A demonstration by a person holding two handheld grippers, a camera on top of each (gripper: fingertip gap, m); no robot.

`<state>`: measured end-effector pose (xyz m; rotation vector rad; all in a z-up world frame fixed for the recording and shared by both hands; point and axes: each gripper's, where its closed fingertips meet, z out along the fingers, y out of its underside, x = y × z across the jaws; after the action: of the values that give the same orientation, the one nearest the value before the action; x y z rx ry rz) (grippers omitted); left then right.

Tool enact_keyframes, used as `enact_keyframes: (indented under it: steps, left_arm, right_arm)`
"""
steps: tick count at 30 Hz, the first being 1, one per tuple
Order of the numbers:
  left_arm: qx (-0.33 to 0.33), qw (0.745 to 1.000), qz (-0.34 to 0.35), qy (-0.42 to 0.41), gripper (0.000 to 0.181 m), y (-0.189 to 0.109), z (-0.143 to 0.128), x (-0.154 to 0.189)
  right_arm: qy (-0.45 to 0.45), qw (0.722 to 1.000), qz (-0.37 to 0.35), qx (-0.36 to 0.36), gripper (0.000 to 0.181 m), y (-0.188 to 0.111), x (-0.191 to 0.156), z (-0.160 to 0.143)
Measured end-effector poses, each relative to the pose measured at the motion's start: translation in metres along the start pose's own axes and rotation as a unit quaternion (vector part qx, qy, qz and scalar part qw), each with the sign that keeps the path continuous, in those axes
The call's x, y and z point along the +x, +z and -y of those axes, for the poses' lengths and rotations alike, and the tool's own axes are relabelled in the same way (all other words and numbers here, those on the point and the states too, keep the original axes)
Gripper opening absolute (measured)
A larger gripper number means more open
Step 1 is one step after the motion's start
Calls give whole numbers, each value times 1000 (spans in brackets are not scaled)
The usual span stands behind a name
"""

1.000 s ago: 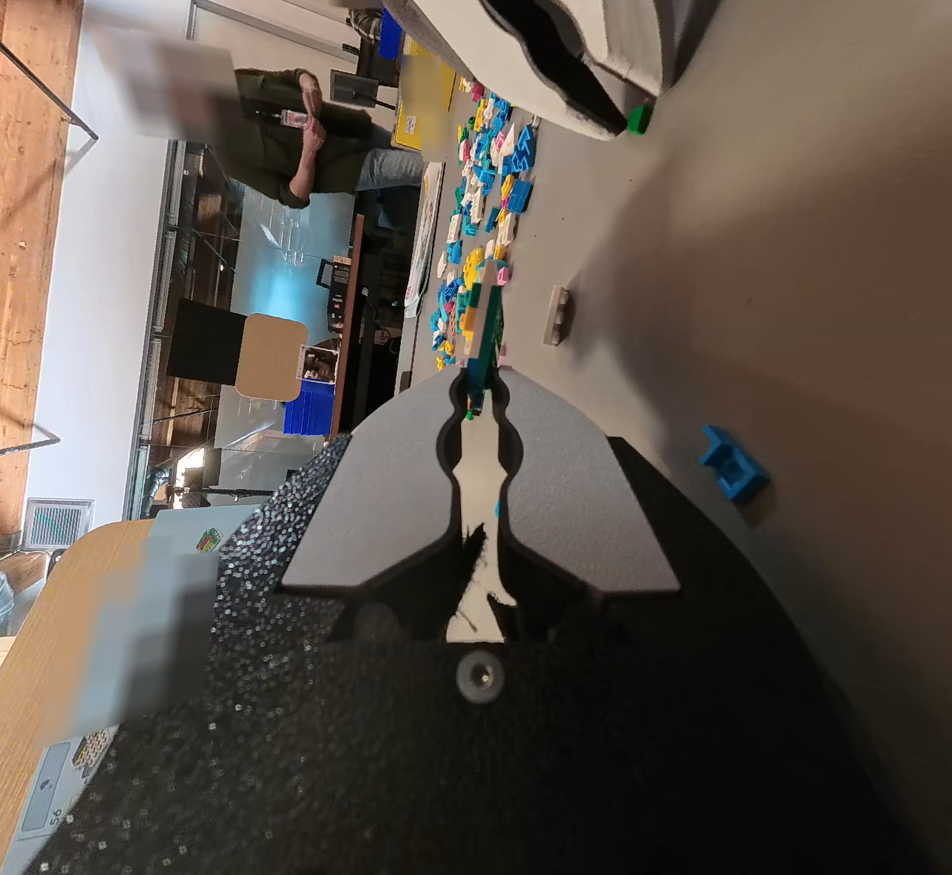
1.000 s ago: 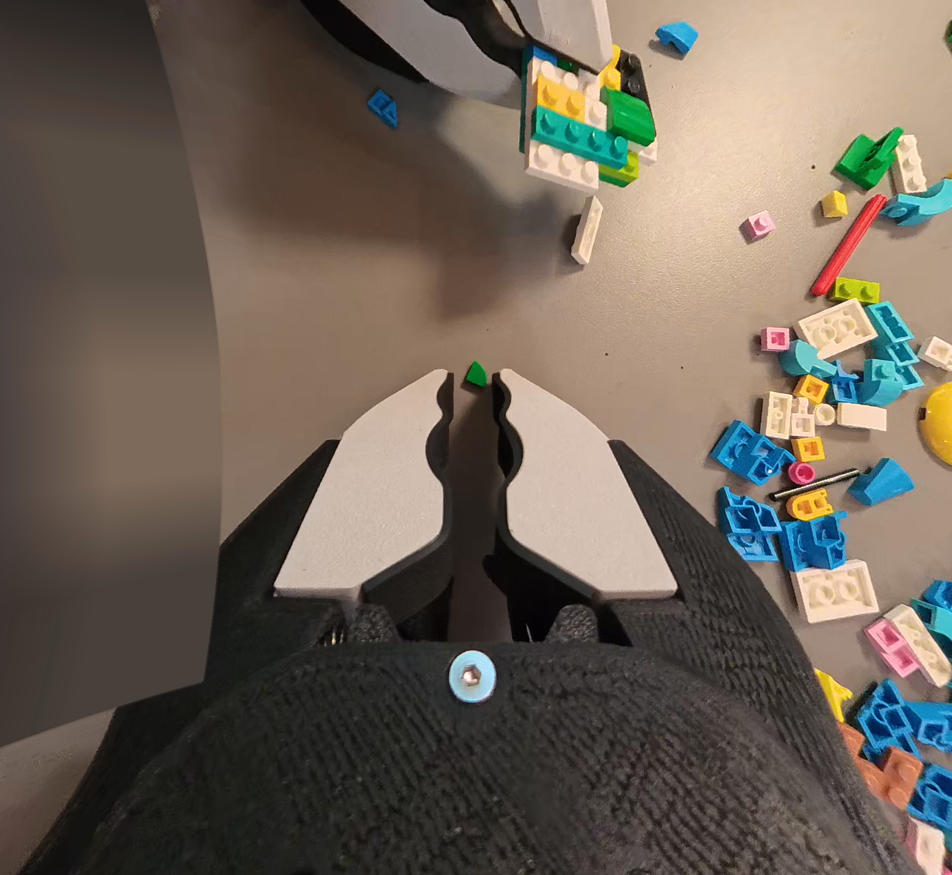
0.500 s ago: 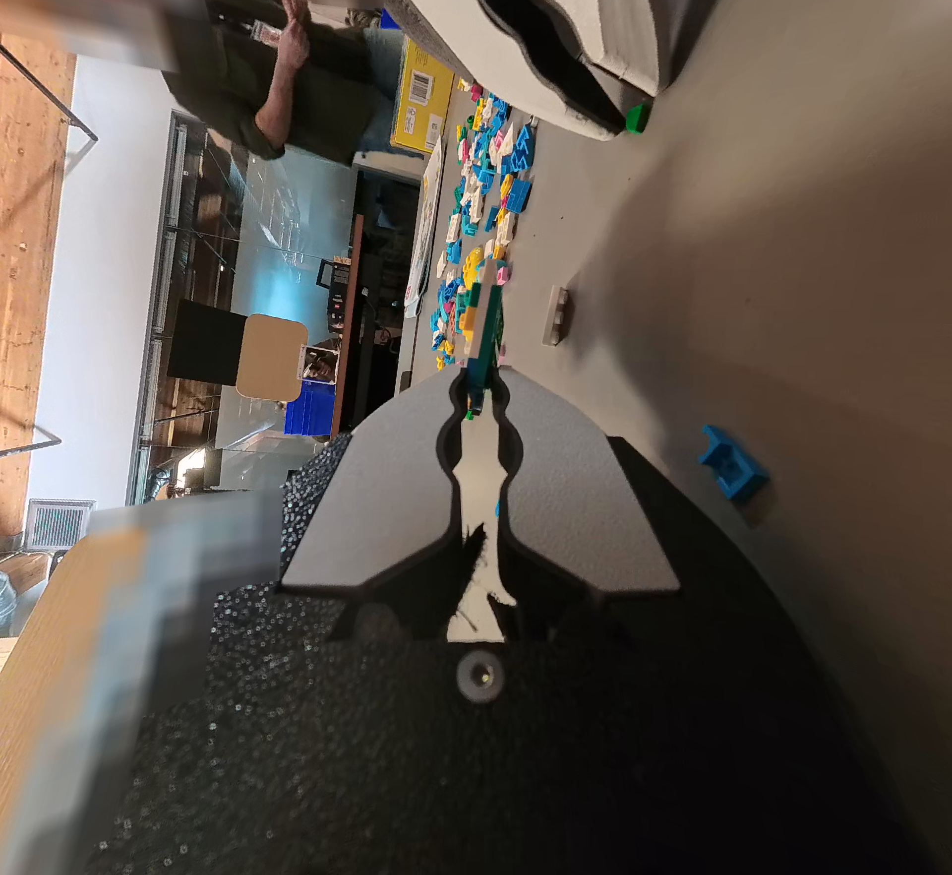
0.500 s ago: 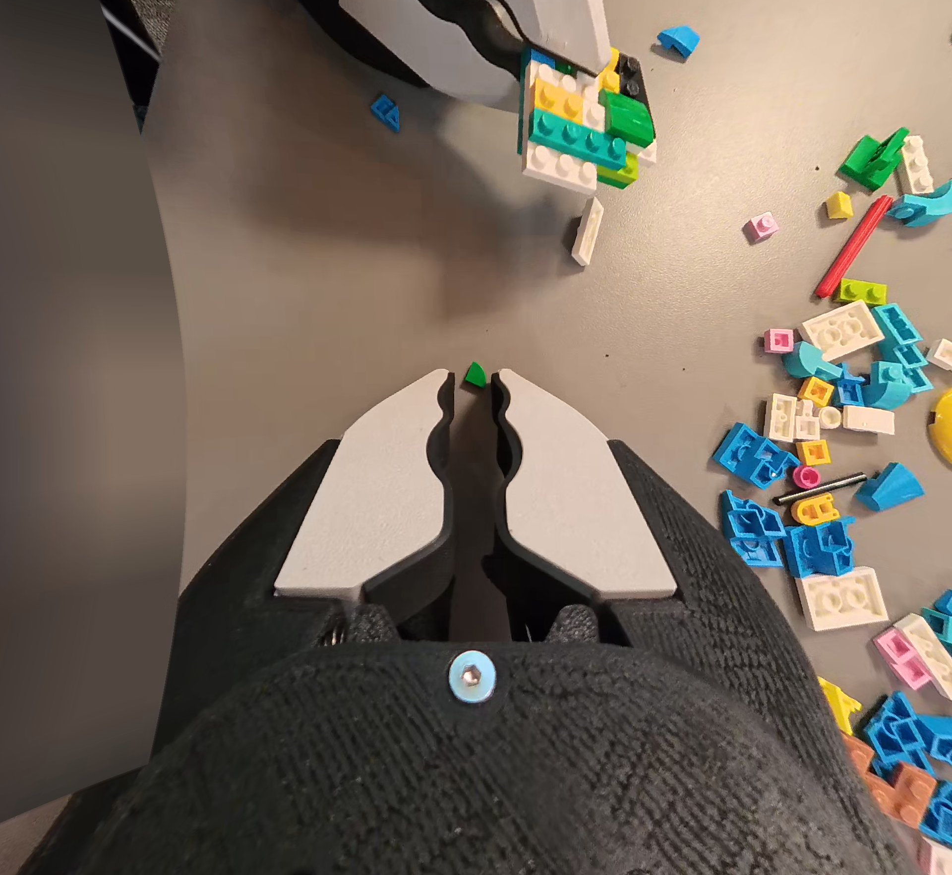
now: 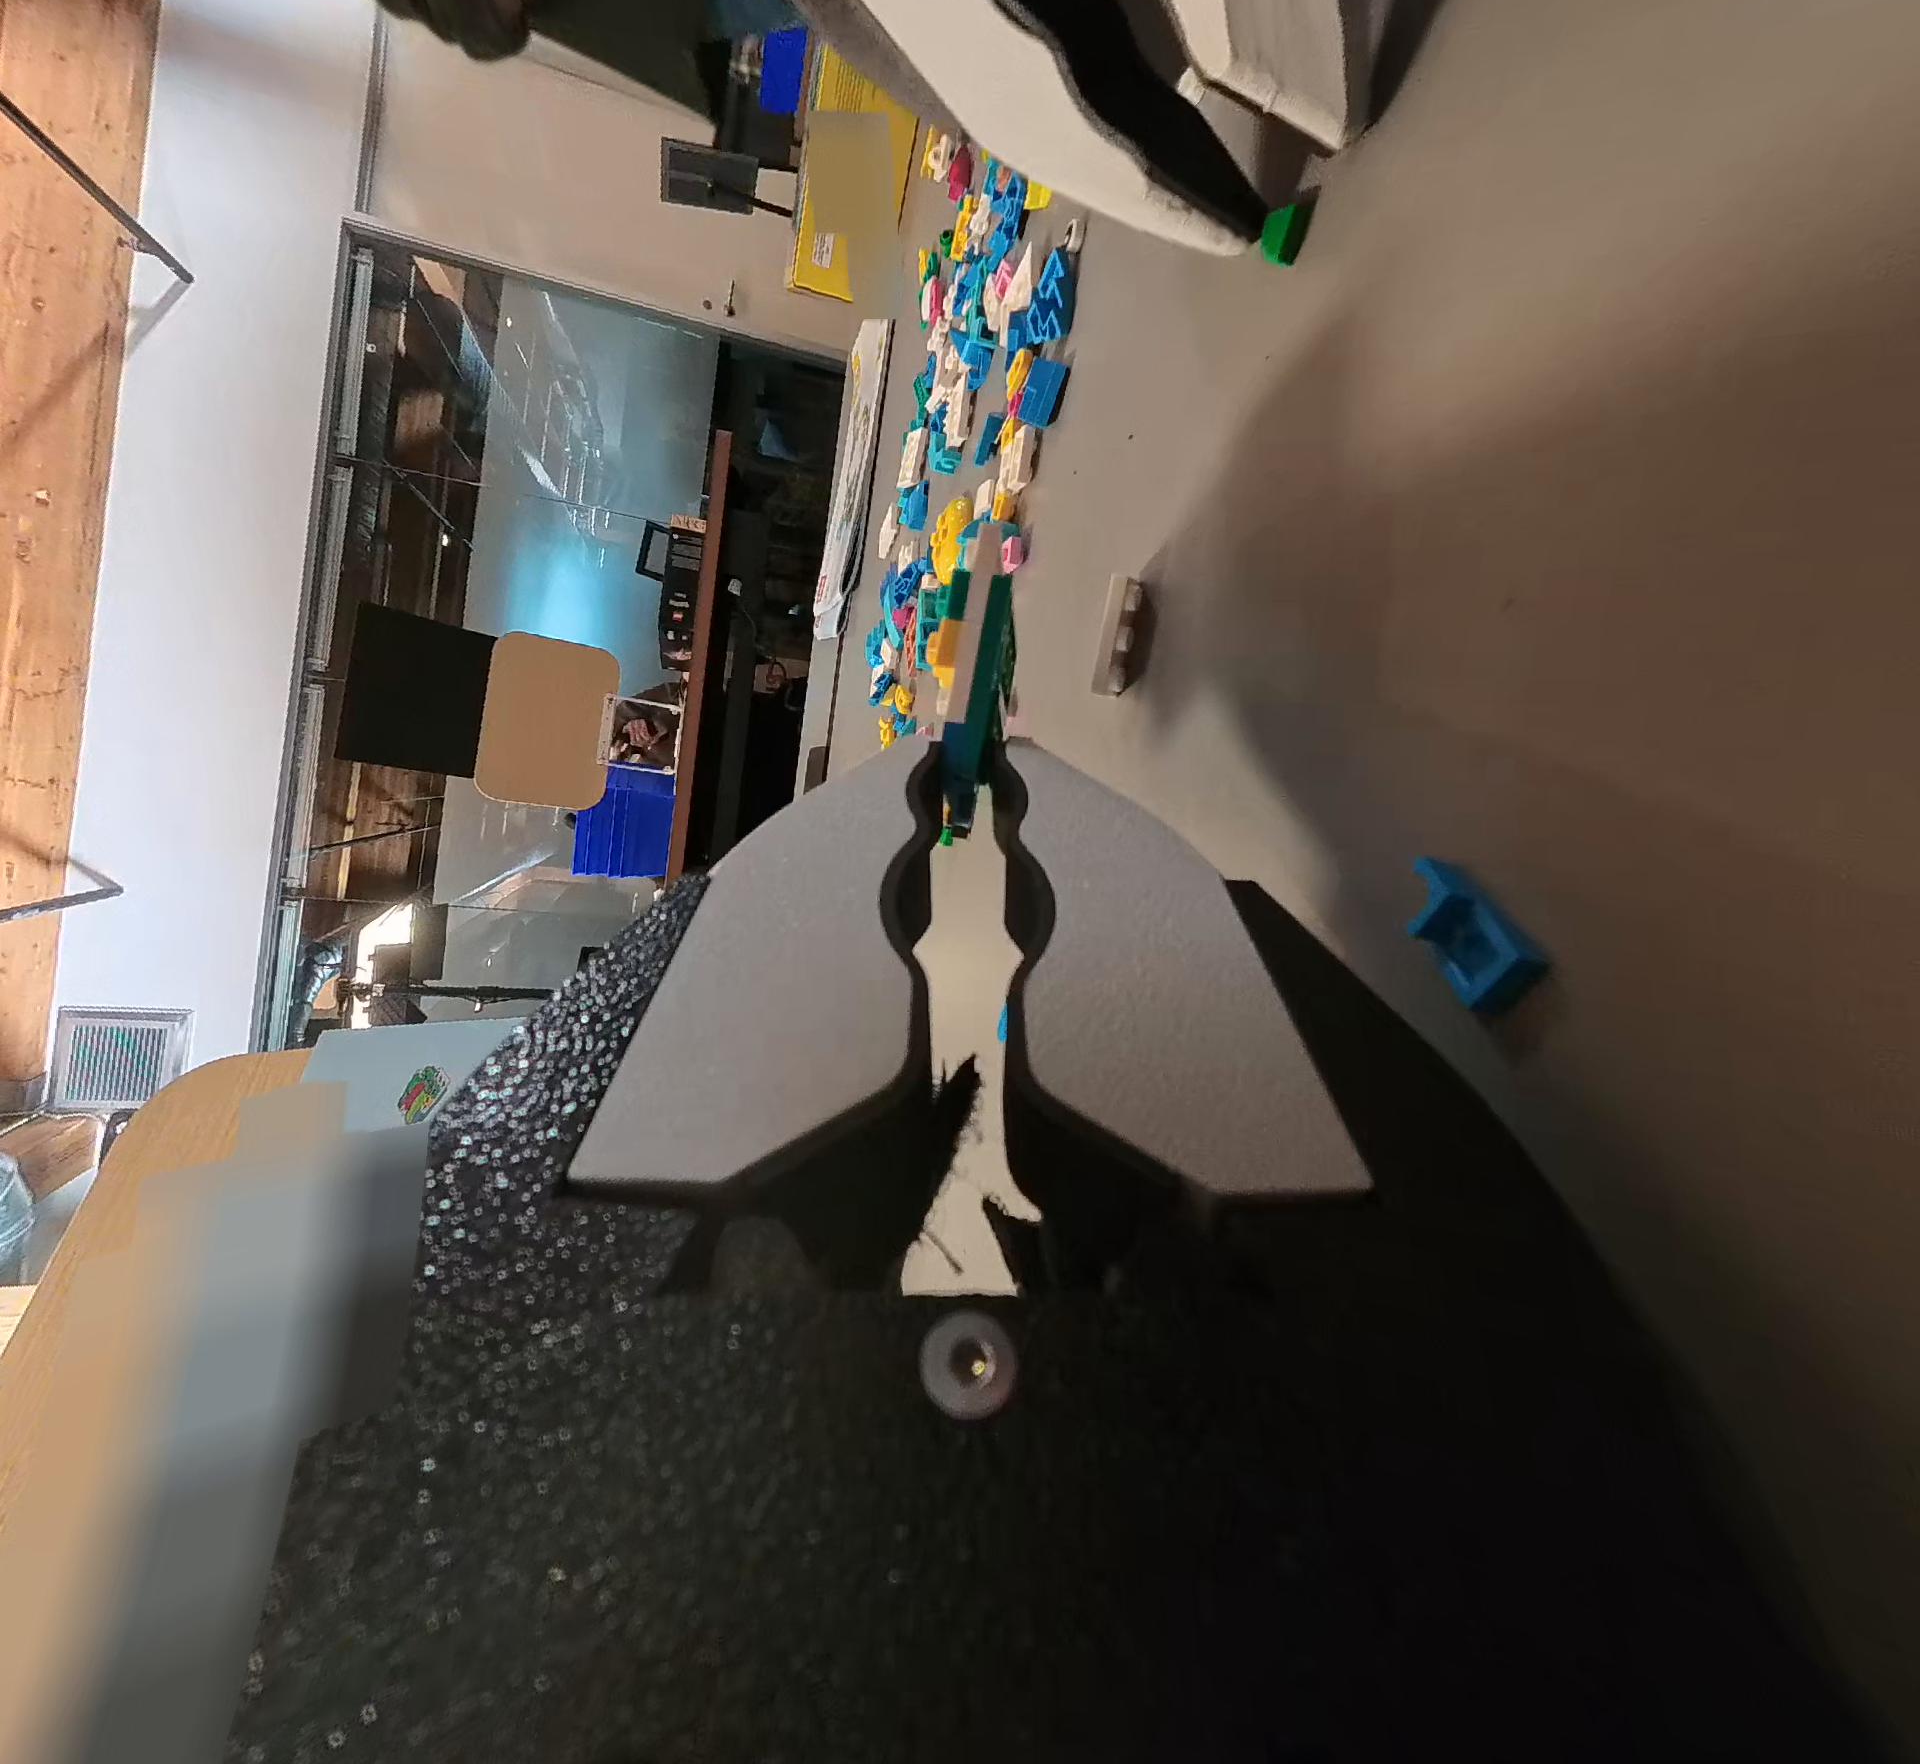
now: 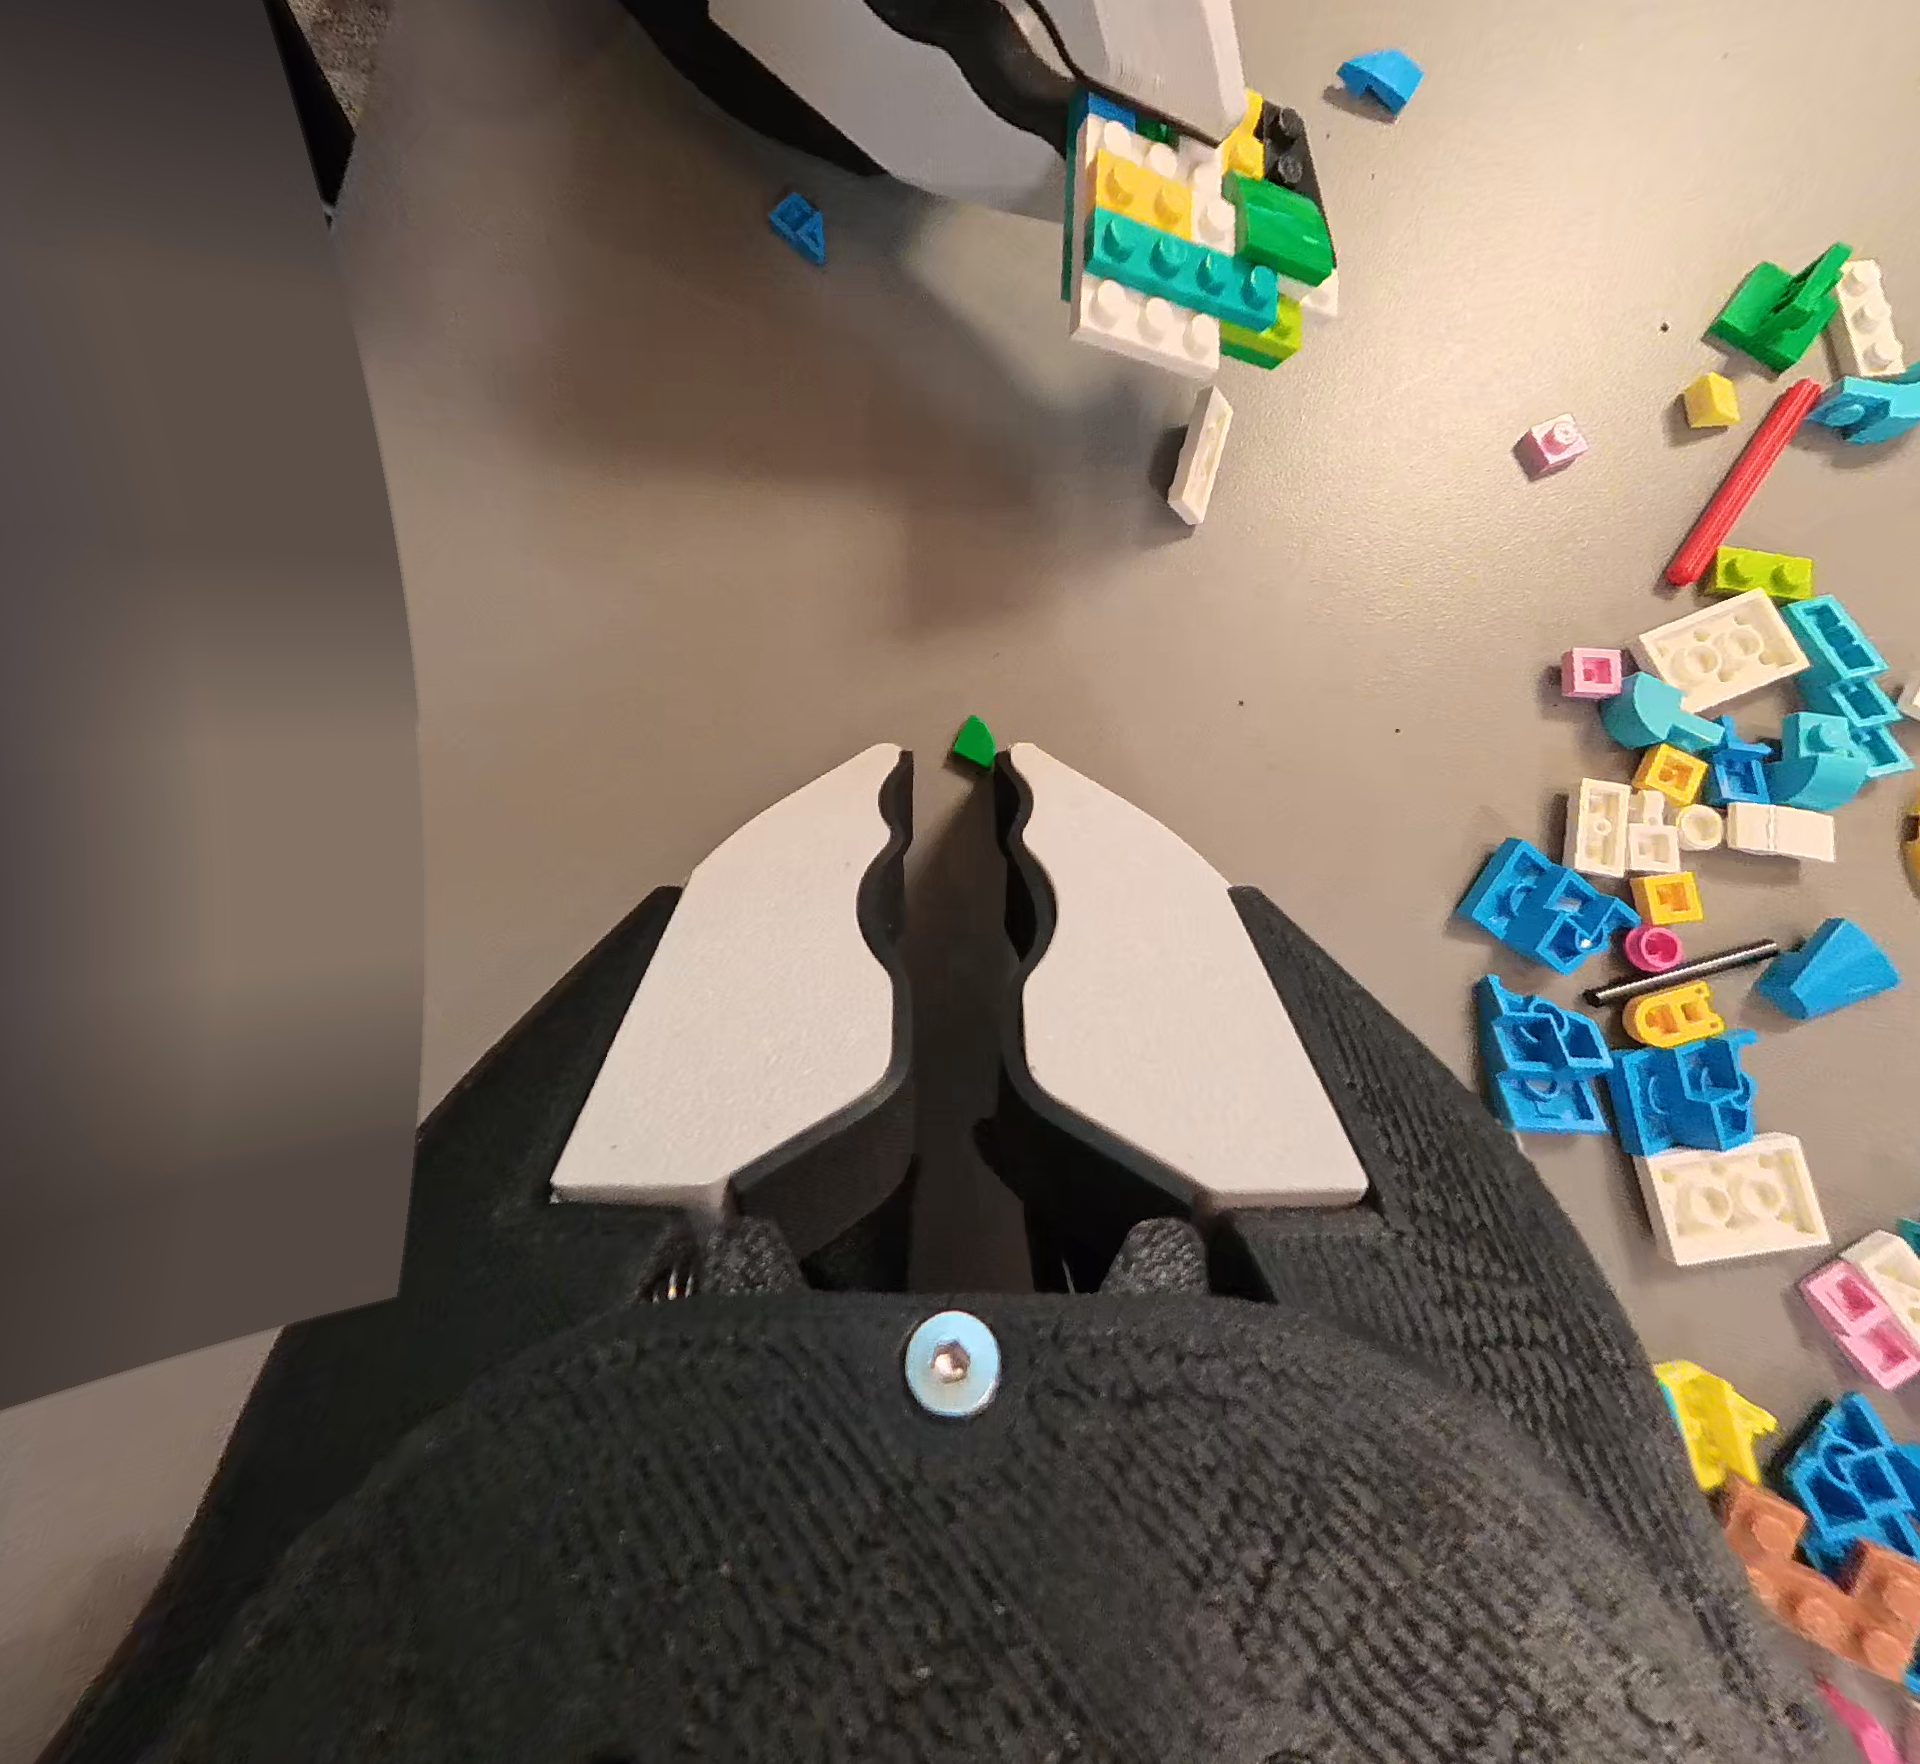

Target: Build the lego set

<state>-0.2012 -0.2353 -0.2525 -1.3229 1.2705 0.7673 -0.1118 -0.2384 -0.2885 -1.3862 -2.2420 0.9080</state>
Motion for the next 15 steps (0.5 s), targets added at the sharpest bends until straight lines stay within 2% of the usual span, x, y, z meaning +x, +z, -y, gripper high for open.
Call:
enact_keyframes:
  steps: [15]
  left_arm:
    - [0,1000,-5,-1,8,0,0,1]
  right_arm:
    - [6,1000,8,4,13,-1,-2,-1]
